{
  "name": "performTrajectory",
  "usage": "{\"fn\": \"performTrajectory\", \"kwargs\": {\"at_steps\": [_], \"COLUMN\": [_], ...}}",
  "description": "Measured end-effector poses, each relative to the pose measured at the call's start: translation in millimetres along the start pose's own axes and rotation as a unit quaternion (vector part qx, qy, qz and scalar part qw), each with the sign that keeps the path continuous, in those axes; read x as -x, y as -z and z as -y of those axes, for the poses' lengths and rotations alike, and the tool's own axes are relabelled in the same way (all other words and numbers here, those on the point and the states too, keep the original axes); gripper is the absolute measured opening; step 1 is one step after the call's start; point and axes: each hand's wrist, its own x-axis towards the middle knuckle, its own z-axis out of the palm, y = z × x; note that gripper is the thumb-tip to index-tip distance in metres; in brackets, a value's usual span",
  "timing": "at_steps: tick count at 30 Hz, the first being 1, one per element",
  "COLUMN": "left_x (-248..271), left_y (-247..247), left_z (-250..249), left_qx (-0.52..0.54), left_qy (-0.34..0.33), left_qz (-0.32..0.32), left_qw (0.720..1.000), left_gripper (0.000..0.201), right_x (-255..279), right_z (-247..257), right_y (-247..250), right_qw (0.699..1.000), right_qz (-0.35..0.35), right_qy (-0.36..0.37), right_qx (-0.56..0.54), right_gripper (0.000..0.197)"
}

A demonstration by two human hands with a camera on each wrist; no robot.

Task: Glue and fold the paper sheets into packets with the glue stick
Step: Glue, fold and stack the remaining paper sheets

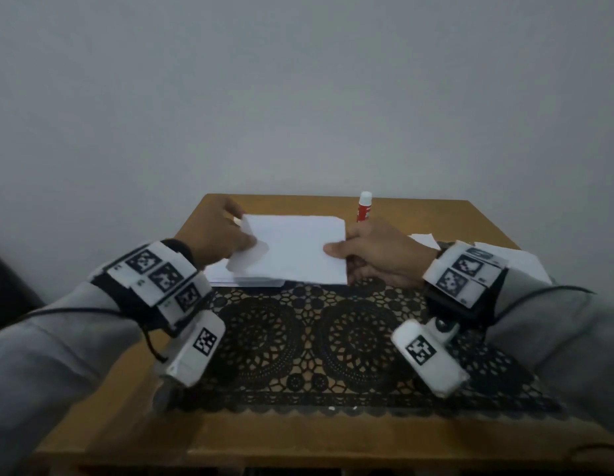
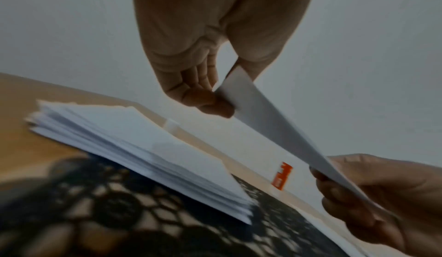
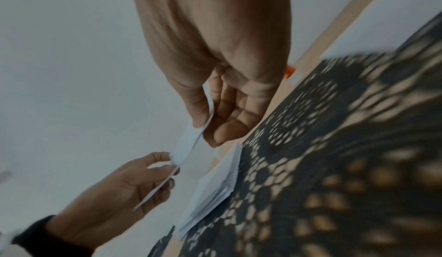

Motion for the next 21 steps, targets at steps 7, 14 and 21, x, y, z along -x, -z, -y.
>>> {"fn": "performTrajectory", "kwargs": {"at_steps": [7,14,21], "left_x": [-33.0,-43.3,-30.9], "left_y": [25.8,30.3,22.3], "left_z": [45.4,54.1,48.6], "left_qx": [-0.095,-0.246,-0.352], "left_qy": [0.041,0.052,0.002], "left_qz": [-0.047,0.087,0.061], "left_qw": [0.994,0.964,0.934], "left_gripper": [0.017,0.022,0.024], "right_x": [-60.7,-82.0,-55.6], "right_z": [13.8,7.8,12.6], "right_y": [-51.6,-60.3,-33.7], "right_qw": [0.994,0.933,0.913], "right_qz": [-0.020,0.008,-0.041], "right_qy": [-0.036,-0.024,0.044], "right_qx": [0.097,0.359,0.403], "right_gripper": [0.026,0.035,0.043]}}
